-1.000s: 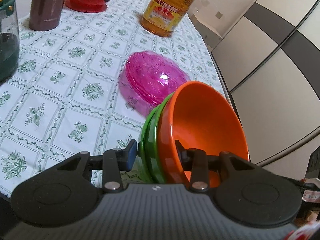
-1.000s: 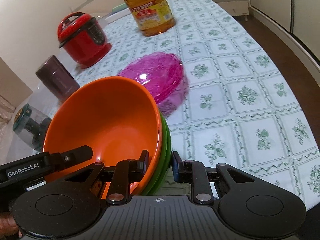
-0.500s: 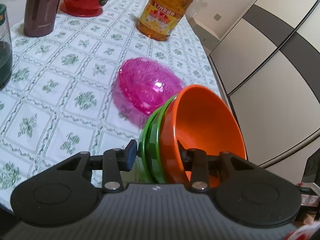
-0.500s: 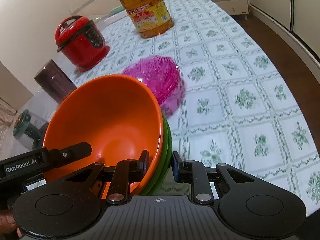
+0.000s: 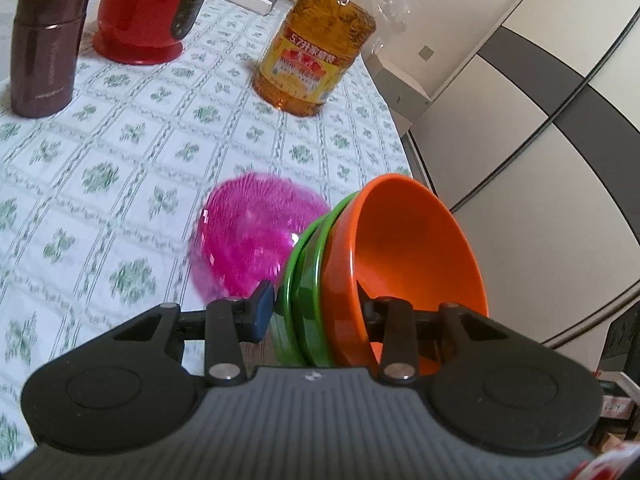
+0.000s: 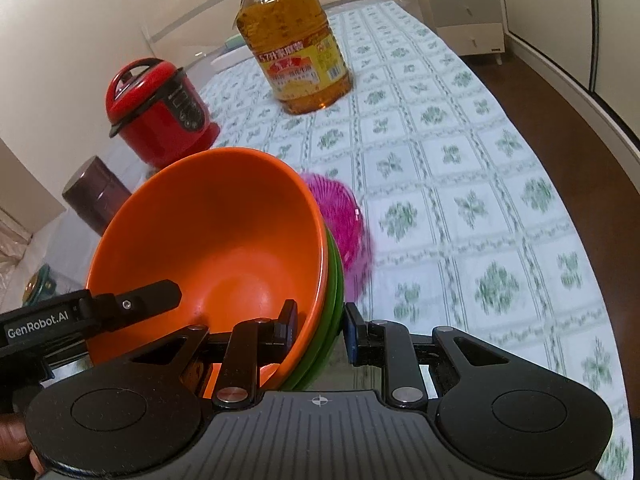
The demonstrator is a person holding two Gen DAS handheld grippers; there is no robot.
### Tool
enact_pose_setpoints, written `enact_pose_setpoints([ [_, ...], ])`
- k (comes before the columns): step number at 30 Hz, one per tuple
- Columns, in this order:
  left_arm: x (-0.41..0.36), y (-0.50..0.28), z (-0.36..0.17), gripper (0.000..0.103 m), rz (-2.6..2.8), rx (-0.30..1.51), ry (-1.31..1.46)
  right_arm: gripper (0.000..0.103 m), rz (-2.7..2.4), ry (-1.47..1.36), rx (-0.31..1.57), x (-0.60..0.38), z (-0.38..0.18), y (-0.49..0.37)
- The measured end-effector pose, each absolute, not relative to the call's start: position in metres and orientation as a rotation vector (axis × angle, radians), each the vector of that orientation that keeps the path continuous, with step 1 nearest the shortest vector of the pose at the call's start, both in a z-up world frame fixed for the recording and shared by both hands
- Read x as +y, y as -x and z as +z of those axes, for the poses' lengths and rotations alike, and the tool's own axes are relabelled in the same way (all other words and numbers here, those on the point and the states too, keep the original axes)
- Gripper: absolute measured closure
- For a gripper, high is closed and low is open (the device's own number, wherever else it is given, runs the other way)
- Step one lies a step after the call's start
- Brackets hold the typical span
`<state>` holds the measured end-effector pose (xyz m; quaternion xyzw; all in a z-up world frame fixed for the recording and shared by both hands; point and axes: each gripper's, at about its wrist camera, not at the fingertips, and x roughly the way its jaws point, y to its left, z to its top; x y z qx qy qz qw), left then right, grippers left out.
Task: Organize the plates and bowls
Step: 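Lift the bowl stack and carry it over the pink plate stack, then lower the bowl stack onto the pink plates and open both grippers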
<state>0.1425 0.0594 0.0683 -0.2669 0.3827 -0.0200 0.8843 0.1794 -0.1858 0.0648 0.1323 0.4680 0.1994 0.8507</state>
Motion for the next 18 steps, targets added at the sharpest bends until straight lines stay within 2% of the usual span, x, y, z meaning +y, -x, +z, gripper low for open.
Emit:
enact_pose_setpoints([
  [18,0.096,-0.232,0.03,0.069,0.026,0.859,0.591,0.079,0.458,-0.218,1.054,-0.146,0.029,-0.284],
])
